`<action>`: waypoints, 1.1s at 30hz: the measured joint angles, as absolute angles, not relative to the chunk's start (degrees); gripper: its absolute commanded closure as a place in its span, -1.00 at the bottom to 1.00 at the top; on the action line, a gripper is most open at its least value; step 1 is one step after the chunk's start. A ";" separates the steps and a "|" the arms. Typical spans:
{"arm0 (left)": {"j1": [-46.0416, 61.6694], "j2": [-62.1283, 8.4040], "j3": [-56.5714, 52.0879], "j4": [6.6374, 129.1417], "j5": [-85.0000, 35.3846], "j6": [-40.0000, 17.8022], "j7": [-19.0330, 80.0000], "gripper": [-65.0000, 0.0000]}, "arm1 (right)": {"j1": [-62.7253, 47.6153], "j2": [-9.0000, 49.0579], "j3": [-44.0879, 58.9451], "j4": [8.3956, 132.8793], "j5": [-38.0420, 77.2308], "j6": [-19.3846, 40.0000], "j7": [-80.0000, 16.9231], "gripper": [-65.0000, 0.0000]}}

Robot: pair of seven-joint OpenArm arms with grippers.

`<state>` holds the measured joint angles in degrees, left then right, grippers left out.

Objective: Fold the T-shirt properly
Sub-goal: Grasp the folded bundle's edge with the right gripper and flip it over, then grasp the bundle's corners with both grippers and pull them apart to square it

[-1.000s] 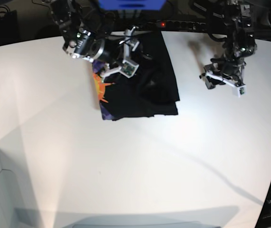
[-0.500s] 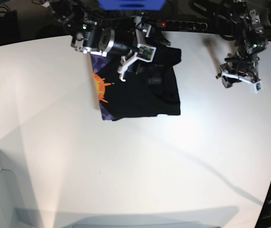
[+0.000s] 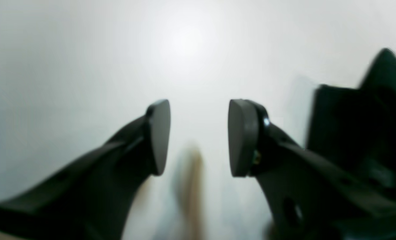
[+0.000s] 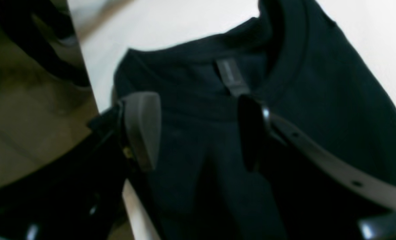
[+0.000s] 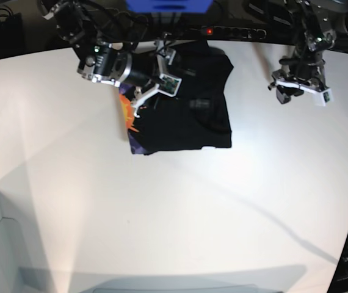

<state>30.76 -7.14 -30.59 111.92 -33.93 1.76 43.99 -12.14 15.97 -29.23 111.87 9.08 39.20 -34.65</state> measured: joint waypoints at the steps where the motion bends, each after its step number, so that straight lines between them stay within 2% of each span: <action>1: 30.74 -5.93 -30.48 112.31 -33.93 1.74 44.05 -0.01 | -12.14 16.36 -28.25 111.94 9.30 39.20 -34.52 -0.15; 3: 30.83 -3.14 -29.28 112.92 -33.89 1.76 43.64 -0.21 | -12.27 16.53 -24.75 111.90 8.99 39.20 -34.89 -0.15; 5: 31.31 -2.74 -25.96 112.73 -33.76 1.80 44.21 -0.32 | -12.12 16.49 -21.43 111.81 9.04 39.22 -34.76 -0.15; 10: 28.82 -2.46 -16.40 108.57 -33.56 1.80 42.98 -0.33 | -11.49 15.18 -16.73 111.63 8.86 39.22 -35.35 -0.15; 18: 18.41 -2.37 -6.57 96.18 -34.52 1.28 40.07 -0.33 | -11.33 13.30 -11.22 106.26 9.08 39.22 -34.89 -0.15; 28: 4.19 -0.10 -1.83 86.11 -34.26 1.52 41.65 -0.33 | -10.83 13.17 -3.70 104.18 8.93 39.20 -34.94 -0.15; 33: 1.83 1.02 -1.76 87.90 -33.45 2.90 45.25 -0.33 | -9.41 13.13 -0.49 103.96 9.02 39.20 -34.94 -0.15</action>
<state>1.83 1.02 -1.76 87.90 -33.45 2.90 45.25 -9.41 13.13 -0.49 103.96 9.02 39.20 -34.94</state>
